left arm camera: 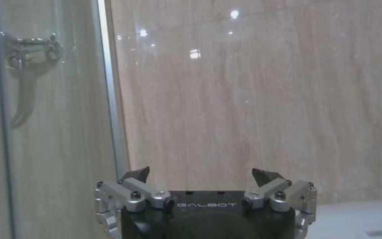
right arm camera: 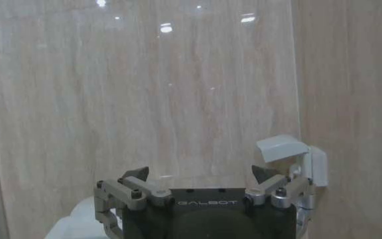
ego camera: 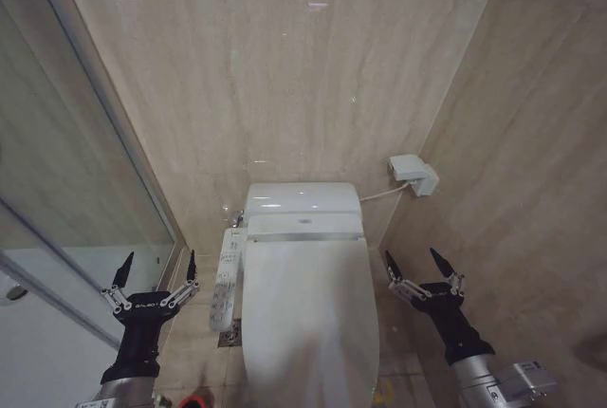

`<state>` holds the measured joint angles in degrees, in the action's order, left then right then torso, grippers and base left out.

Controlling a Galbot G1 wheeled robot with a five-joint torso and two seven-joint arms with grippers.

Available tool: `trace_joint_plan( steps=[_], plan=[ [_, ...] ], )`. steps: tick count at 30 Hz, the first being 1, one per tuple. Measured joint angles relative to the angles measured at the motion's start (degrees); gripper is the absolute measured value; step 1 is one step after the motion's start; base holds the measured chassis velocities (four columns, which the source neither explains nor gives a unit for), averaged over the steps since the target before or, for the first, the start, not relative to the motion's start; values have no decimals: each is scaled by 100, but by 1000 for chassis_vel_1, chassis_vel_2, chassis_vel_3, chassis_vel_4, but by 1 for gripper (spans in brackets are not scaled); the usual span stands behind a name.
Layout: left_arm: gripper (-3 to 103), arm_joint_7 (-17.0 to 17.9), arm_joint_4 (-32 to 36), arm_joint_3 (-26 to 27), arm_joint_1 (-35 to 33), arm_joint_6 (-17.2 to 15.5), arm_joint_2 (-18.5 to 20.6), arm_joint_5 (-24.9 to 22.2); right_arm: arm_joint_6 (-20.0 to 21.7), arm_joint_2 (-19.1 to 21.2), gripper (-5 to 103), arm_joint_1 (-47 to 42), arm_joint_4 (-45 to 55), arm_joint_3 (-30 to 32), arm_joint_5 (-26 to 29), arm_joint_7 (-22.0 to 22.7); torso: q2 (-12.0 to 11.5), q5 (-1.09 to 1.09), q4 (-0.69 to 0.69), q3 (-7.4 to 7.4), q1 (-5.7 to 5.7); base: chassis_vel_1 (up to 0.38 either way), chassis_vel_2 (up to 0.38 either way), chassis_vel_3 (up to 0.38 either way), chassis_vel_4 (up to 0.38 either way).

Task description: Open the toilet lid, clean the toilet bowl with a toilet brush, close the toilet lid, and flush.

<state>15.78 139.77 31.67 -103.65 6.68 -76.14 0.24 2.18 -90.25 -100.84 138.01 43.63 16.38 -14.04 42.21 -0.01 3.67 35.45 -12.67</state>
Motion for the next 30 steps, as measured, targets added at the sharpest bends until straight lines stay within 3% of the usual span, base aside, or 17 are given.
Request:
trace_joint_plan(
  steps=[11, 19, 21, 25, 27, 30],
  plan=[
    [100, 0, -3, 0, 1, 1, -1, 1, 0, 0, 100, 0, -1, 0, 0, 0, 0, 4, 0, 0, 2, 218, -214, -226, 217],
    [100, 0, -6, 1, 1, 1, 0, 1, 0, -1, 100, -1, 0, 0, 0, -1, 2, -4, 1, -2, 4, 310, -325, -308, 311],
    [100, 0, -6, 2, 0, 1, -1, 1, 0, 0, 100, 0, -1, 0, 0, 0, 1, 6, -2, -1, 3, 399, -373, -357, 357],
    [100, -1, -8, 0, 1, 1, -2, 1, 0, 0, 100, -1, 0, 1, 0, 1, 3, -2, 0, -3, 6, 344, -368, -370, 371],
    [100, 0, -8, 1, 0, 1, -1, 1, 1, 0, 100, -1, -1, 0, 0, 0, 1, 6, -2, 0, 3, 373, -337, -360, 371],
    [100, 0, -10, 0, -1, 1, -2, 1, 0, -1, 100, -2, 0, 0, 0, 0, 5, -1, 1, -4, 9, 278, -346, -302, 327]
  ],
)
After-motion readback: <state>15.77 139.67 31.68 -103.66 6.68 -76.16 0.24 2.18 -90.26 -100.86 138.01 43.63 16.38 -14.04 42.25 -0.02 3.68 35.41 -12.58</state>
